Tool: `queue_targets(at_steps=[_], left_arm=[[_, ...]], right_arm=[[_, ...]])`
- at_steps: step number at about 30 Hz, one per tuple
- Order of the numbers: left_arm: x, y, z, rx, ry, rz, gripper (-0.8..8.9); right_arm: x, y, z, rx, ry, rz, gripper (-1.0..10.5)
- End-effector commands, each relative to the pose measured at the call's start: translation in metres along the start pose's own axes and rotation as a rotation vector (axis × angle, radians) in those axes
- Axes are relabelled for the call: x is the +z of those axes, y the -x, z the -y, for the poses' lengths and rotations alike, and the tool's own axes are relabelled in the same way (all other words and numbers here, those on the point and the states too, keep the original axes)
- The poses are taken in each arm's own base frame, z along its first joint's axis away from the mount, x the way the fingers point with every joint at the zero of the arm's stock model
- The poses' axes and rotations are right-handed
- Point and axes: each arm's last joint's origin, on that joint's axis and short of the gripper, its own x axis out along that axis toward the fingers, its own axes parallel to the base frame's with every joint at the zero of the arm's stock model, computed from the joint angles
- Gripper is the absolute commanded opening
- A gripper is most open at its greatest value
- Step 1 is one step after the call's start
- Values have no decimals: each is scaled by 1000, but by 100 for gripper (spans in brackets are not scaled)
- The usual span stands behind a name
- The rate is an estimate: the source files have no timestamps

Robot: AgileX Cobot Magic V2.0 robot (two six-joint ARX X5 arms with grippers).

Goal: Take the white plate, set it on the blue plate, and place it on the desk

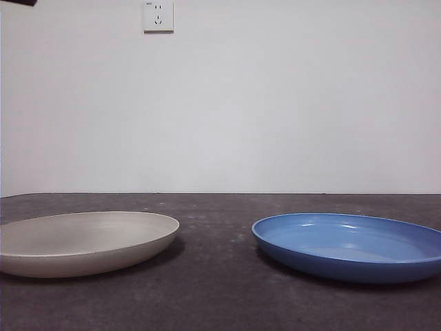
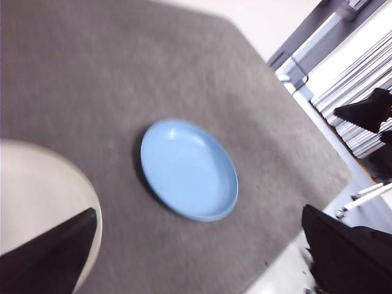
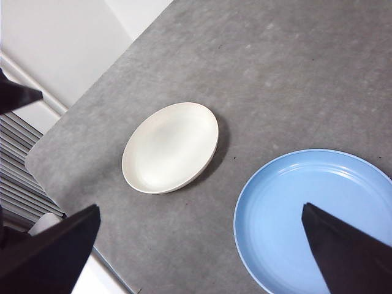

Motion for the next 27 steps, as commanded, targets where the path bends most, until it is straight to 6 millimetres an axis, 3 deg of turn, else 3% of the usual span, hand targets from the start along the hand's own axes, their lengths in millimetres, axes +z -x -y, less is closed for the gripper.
queue_targets(at_steps=[1, 8, 13, 21, 27], left_arm=[[11, -2, -5, 42, 114, -56, 626], [37, -13, -43, 197, 229, -225, 626], [48, -30, -83, 260, 304, -279, 626], [37, -63, -161, 329, 450, -425, 625], [24, -85, -199, 336, 513, -485, 625]], right_arm=[[5, 3, -3, 10, 17, 17, 577], [3, 3, -3, 12, 5, 5, 577], [3, 3, -3, 11, 4, 3, 577], [3, 2, -3, 11, 4, 3, 577], [3, 2, -3, 12, 4, 2, 577]])
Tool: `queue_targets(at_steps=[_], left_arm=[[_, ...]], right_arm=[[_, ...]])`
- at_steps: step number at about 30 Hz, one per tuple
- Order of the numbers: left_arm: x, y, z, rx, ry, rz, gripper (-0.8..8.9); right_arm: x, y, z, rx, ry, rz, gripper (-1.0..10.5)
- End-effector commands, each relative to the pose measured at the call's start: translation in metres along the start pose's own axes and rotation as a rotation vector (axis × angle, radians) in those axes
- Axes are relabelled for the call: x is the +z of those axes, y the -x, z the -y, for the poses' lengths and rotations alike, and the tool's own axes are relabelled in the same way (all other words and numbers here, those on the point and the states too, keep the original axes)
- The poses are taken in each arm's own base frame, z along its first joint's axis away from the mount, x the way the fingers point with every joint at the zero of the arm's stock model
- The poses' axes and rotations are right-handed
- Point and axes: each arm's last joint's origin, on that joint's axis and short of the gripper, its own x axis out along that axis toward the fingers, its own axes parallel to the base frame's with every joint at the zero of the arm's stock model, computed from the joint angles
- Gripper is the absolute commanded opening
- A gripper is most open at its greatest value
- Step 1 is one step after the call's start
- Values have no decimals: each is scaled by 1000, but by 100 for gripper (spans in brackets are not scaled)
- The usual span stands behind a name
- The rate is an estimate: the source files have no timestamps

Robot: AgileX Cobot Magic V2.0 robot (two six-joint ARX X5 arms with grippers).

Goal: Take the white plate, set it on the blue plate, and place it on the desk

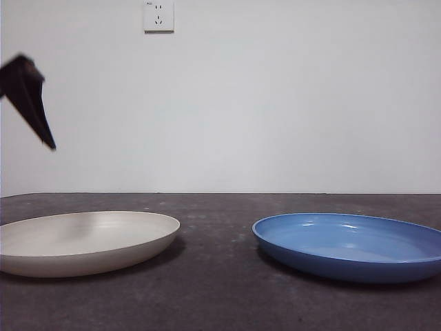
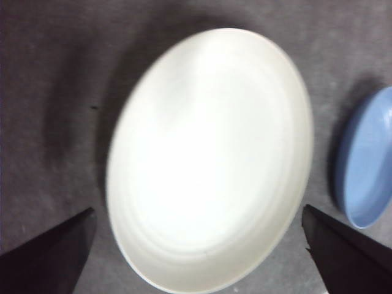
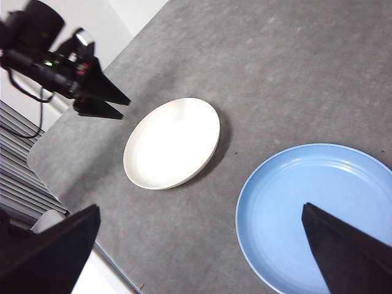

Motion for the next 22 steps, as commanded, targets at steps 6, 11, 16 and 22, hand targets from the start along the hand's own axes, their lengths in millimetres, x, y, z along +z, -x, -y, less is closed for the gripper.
queue_targets(at_steps=[6, 11, 16, 22], left_arm=[[15, -28, -19, 6, 13, -53, 620], [17, -38, -26, 8, 31, -81, 615], [17, -41, -24, 6, 20, -84, 516], [17, -45, -23, 6, 14, -98, 490]], right_arm=[[4, 3, -3, 9, 13, 15, 577], [4, 2, -3, 7, 13, 15, 577], [4, 2, -3, 6, 14, 15, 577], [4, 2, -3, 6, 14, 16, 577]])
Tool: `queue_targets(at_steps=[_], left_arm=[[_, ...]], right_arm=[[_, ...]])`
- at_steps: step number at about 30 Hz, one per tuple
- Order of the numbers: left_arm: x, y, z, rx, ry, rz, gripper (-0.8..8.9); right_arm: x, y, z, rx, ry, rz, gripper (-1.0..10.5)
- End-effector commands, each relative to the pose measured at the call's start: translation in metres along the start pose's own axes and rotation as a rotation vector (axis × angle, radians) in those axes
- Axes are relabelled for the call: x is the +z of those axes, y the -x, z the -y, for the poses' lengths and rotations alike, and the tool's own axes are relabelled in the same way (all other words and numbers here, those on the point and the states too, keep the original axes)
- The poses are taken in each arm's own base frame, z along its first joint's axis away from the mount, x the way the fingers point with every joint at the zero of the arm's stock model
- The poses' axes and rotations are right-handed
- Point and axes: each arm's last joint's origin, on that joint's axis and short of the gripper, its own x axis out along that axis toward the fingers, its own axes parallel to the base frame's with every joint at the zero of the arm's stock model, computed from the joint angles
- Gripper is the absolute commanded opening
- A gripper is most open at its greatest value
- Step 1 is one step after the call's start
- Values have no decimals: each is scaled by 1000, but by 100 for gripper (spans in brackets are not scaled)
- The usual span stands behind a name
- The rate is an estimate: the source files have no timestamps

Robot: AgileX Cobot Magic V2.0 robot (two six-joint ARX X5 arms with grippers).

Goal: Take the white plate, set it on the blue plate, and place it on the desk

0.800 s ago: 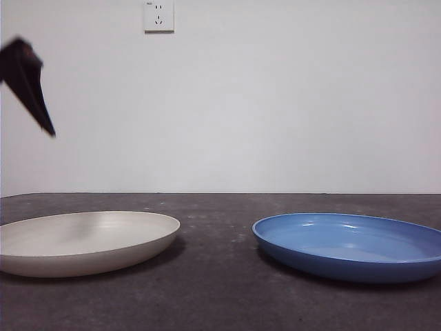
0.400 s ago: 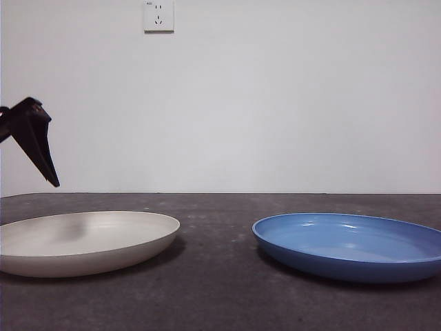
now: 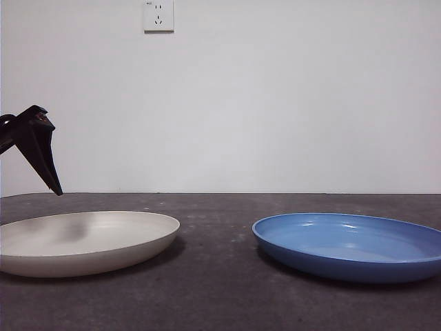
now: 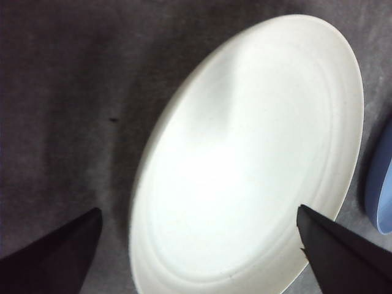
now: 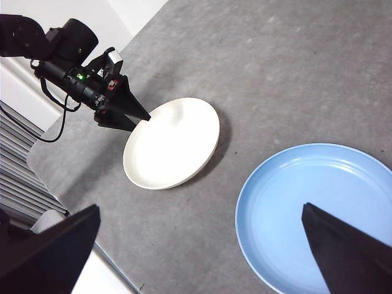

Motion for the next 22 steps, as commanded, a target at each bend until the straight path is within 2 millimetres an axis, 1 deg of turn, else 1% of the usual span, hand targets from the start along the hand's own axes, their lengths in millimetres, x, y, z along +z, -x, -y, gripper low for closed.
queue_targets(at_steps=[1, 2, 6, 10, 15, 22], left_arm=[[5, -5, -1, 2, -21, -9, 490], [5, -6, -1, 4, -20, -12, 482], [5, -6, -3, 44, -15, -13, 300], [5, -6, -3, 48, -15, -13, 179], [5, -7, -4, 73, -16, -12, 118], [6, -12, -8, 90, -8, -26, 112]], right_arm=[[4, 2, -3, 7, 14, 16, 577], [4, 3, -3, 7, 14, 16, 577], [4, 3, -3, 7, 14, 15, 577], [4, 3, -3, 7, 13, 15, 577], [4, 2, -3, 7, 12, 13, 577], [4, 3, -3, 7, 12, 13, 577]])
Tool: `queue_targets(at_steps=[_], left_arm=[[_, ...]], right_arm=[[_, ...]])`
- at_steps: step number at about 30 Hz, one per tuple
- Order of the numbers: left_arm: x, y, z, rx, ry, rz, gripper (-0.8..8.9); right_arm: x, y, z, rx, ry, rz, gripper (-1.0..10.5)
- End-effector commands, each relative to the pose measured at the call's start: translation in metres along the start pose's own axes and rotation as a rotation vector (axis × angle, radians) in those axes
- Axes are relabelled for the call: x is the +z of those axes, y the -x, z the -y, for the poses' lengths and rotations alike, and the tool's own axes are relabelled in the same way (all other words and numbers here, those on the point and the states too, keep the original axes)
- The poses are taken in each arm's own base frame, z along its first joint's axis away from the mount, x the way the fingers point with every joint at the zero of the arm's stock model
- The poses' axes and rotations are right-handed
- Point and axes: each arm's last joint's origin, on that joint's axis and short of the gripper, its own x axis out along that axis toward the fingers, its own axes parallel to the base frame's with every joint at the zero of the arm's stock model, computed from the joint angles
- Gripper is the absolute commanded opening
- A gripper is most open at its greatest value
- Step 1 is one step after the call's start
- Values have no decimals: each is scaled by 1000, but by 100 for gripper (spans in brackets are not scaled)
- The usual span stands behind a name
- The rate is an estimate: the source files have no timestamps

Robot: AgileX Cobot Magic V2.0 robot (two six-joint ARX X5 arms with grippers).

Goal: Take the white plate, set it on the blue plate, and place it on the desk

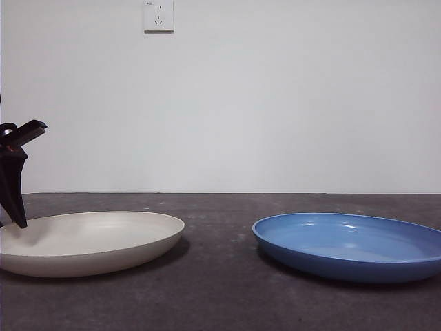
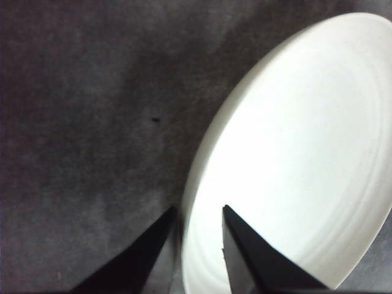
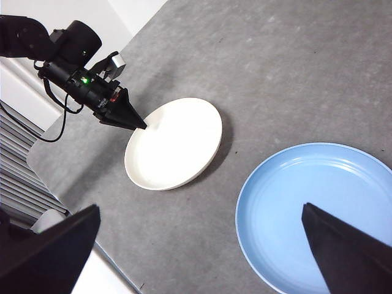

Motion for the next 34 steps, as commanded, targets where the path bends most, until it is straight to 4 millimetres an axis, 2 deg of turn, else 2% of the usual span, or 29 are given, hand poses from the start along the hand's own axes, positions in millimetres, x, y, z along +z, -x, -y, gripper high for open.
queue_targets(at_steps=[1, 6, 12, 18, 21, 25, 34], left_arm=[[5, -7, -3, 1, -12, -15, 107], [8, -15, -8, 2, -4, -35, 8], [11, -11, -5, 3, -8, -29, 9], [18, 2, 16, 1, -28, -46, 10], [22, 7, 38, -1, -35, -69, 10], [23, 9, 78, -9, -96, -91, 10], [12, 0, 184, -73, -345, -74, 10]], right_arm=[[4, 2, -3, 7, 13, 14, 577], [4, 2, -3, 8, 13, 14, 577], [4, 2, -3, 7, 13, 13, 577], [4, 3, -3, -1, 11, 10, 577], [2, 6, -4, -34, 7, 8, 576], [-1, 12, -7, -77, 4, 11, 576], [-12, 34, -18, -179, 3, 18, 576]])
